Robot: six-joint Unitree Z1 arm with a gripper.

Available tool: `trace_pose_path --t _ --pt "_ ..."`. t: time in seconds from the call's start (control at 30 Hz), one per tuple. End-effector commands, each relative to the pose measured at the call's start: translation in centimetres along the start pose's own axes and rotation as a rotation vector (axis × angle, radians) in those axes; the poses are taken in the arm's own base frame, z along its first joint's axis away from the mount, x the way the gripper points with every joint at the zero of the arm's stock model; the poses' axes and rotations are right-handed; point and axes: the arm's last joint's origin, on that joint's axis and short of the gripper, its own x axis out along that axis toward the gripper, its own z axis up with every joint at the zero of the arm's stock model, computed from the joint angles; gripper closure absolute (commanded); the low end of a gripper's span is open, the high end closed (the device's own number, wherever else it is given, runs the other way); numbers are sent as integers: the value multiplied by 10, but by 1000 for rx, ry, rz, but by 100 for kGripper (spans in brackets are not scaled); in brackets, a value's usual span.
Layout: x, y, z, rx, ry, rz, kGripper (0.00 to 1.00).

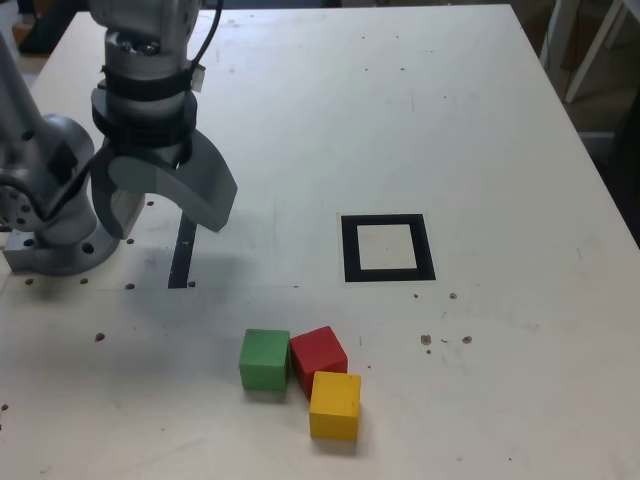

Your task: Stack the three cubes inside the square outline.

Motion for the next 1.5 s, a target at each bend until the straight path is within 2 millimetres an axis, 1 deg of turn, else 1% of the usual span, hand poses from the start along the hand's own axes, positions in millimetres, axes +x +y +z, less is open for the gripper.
trace_pose_path --t 0.0,0.27,0.47,0.7,1.0,1.23,1.47 --pt "-1 -4 2 9 -6 1 0" --pt "-10 -12 10 20 -13 12 1" --pt "-17 -19 20 59 11 58 1" --pt "-30 -39 39 146 -26 114 2" --pt "-39 -58 61 239 -23 136 2" --pt "-51 -75 74 327 -24 167 2" --pt "-60 -102 99 440 -20 219 3"
